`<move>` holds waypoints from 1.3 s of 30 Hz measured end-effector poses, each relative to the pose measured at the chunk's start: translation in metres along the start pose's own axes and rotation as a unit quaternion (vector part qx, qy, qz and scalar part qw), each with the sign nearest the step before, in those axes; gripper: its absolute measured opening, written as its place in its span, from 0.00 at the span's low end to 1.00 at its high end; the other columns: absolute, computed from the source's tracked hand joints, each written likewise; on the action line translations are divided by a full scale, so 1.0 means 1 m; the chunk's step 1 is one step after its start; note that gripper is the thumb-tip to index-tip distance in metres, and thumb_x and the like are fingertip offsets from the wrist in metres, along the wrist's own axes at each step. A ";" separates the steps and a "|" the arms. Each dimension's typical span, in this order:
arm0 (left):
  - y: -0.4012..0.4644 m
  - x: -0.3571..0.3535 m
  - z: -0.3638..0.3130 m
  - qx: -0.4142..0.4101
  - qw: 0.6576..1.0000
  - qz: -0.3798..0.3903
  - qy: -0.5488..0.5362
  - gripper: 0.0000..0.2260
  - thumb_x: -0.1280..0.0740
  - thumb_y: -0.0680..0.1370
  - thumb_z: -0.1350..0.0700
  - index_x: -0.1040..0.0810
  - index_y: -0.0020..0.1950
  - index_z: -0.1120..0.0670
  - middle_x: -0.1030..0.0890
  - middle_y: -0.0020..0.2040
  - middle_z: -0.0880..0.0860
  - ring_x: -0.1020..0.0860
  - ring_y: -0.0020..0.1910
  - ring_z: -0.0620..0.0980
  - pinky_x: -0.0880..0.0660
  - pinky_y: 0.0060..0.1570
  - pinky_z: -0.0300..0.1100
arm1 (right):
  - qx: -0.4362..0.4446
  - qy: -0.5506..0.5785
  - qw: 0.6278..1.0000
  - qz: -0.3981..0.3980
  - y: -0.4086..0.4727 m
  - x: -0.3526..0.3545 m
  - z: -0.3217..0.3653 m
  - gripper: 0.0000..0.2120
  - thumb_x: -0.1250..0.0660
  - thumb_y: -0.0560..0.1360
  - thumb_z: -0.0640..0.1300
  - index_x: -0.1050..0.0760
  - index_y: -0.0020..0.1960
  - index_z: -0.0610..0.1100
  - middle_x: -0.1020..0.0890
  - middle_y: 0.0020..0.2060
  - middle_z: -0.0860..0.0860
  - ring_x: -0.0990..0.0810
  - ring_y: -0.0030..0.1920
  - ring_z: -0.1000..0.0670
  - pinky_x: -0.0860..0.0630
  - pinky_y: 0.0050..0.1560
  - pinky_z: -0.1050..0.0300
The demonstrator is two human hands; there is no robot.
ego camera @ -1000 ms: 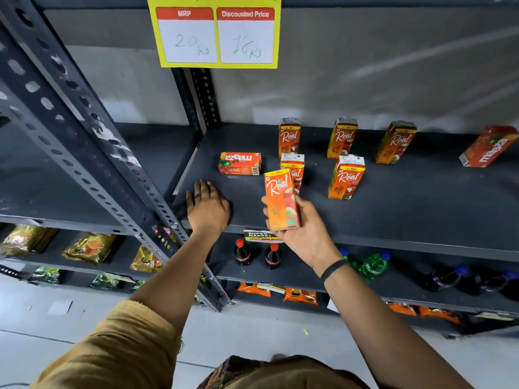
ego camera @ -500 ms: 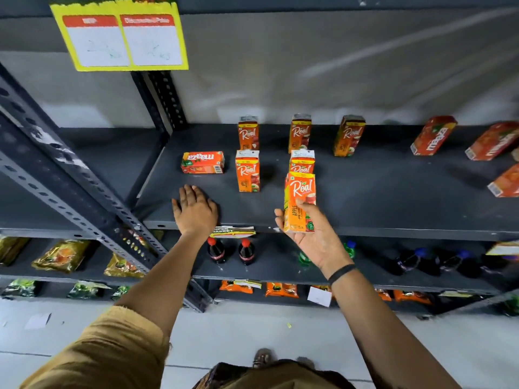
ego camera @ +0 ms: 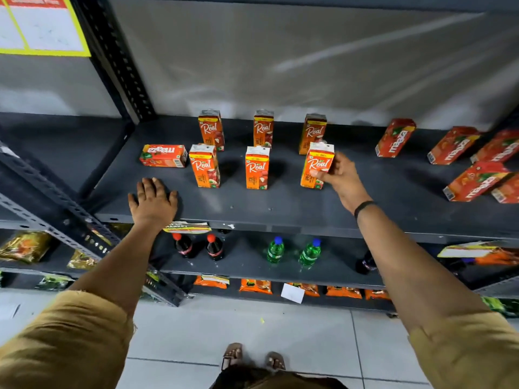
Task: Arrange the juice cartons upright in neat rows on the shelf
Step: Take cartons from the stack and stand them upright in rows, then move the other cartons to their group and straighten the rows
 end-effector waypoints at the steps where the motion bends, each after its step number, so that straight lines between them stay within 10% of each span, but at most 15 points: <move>1: 0.000 -0.001 0.000 -0.001 1.000 -0.001 0.000 0.28 0.54 0.81 0.46 0.55 0.77 0.59 0.55 0.78 0.60 0.57 0.77 0.57 0.57 0.75 0.58 | 0.001 -0.017 1.000 0.005 0.003 0.002 -0.003 0.25 0.30 0.69 0.30 0.33 0.64 0.35 0.22 0.55 0.45 0.22 0.51 0.51 0.24 0.49 0.63; 10: 0.001 -0.002 0.000 0.000 1.000 -0.016 -0.003 0.28 0.54 0.81 0.46 0.54 0.77 0.59 0.54 0.78 0.60 0.56 0.77 0.57 0.56 0.75 0.57 | -0.028 -0.016 0.999 -0.032 -0.011 0.002 -0.029 0.31 0.27 0.68 0.34 0.36 0.68 0.40 0.24 0.62 0.42 0.22 0.58 0.50 0.27 0.62 0.53; 15: -0.001 0.001 0.003 -0.018 0.999 -0.048 -0.018 0.28 0.50 0.81 0.45 0.48 0.76 0.59 0.48 0.78 0.61 0.51 0.77 0.57 0.53 0.75 0.56 | 0.037 -0.025 0.966 -0.256 -0.065 -0.021 -0.032 0.14 0.26 0.69 0.47 0.27 0.51 0.47 0.22 0.40 0.50 0.25 0.36 0.65 0.29 0.39 0.75; 21: 0.000 0.011 0.030 -0.027 0.997 -0.063 -0.024 0.26 0.46 0.80 0.46 0.42 0.75 0.58 0.43 0.77 0.60 0.46 0.76 0.59 0.49 0.75 0.57 | 0.106 -0.064 0.988 -0.096 -0.077 -0.127 -0.007 0.03 0.30 0.73 0.44 0.23 0.45 0.47 0.22 0.33 0.59 0.24 0.35 0.64 0.29 0.37 0.74; 25: 0.003 0.011 0.032 -0.027 1.000 -0.006 0.005 0.29 0.53 0.81 0.44 0.53 0.77 0.57 0.53 0.78 0.59 0.55 0.77 0.58 0.56 0.75 0.57 | 0.117 -0.083 0.987 0.077 -0.057 -0.218 0.029 0.14 0.32 0.74 0.40 0.26 0.59 0.42 0.22 0.38 0.56 0.23 0.38 0.65 0.29 0.42 0.76; 28: 0.004 0.012 0.032 -0.028 1.000 0.004 0.003 0.29 0.54 0.81 0.43 0.55 0.77 0.57 0.54 0.78 0.60 0.56 0.77 0.58 0.56 0.75 0.57 | 0.140 -0.142 0.972 0.126 -0.031 -0.278 0.051 0.21 0.34 0.75 0.39 0.31 0.66 0.40 0.21 0.52 0.45 0.21 0.49 0.51 0.23 0.55 0.57; 39: 0.006 0.009 0.031 -0.048 0.999 0.010 -0.011 0.29 0.55 0.81 0.43 0.57 0.77 0.57 0.57 0.78 0.60 0.60 0.77 0.58 0.60 0.74 0.58 | 0.110 -0.586 0.785 0.166 0.075 -0.359 0.060 0.25 0.45 0.77 0.33 0.44 0.72 0.33 0.35 0.70 0.34 0.39 0.71 0.34 0.36 0.69 0.42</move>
Point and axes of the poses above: each hand's wrist, its own y-axis towards the middle knuckle, its own x-axis out of the back of the hand, z = x × y, the point moved 3 cm from there along y, towards the middle knuckle
